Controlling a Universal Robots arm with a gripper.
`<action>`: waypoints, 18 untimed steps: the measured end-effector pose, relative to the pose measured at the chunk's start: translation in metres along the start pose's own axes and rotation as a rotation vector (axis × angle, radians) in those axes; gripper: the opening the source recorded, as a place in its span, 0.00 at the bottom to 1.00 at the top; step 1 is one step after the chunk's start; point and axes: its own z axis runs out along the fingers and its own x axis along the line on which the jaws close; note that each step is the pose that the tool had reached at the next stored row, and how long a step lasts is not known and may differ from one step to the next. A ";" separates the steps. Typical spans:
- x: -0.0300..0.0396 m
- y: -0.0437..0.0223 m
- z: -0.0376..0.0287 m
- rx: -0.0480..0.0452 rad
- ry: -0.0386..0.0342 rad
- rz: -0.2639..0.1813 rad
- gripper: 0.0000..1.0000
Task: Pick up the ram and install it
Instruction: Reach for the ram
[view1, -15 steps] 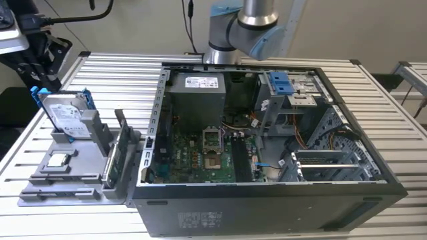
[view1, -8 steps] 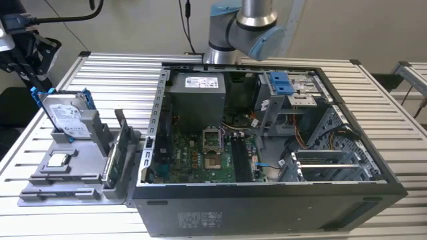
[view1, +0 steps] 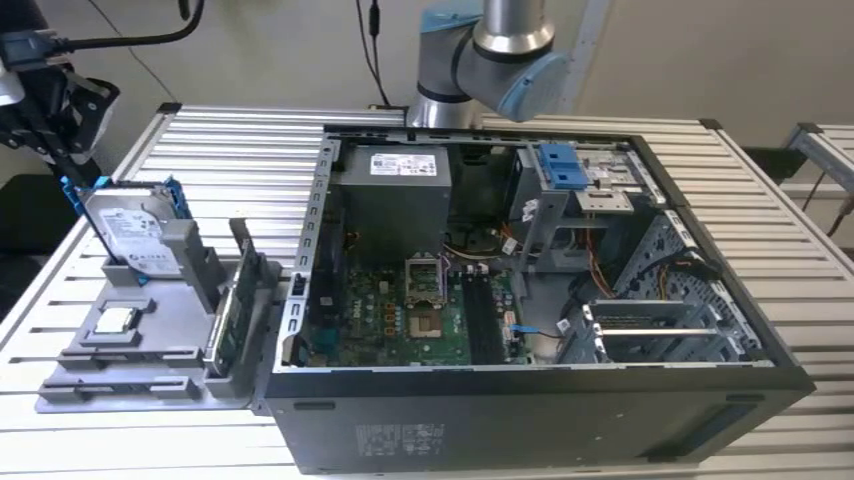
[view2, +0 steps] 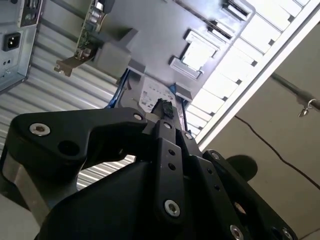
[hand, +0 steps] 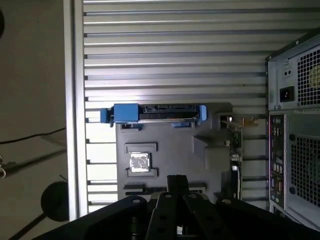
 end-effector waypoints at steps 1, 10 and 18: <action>-0.0001 -0.0017 0.0001 0.0000 0.0001 0.000 0.11; -0.0005 -0.0189 0.0012 0.0000 0.0001 0.000 0.11; 0.0004 -0.0369 0.0024 0.0001 0.0001 0.000 0.11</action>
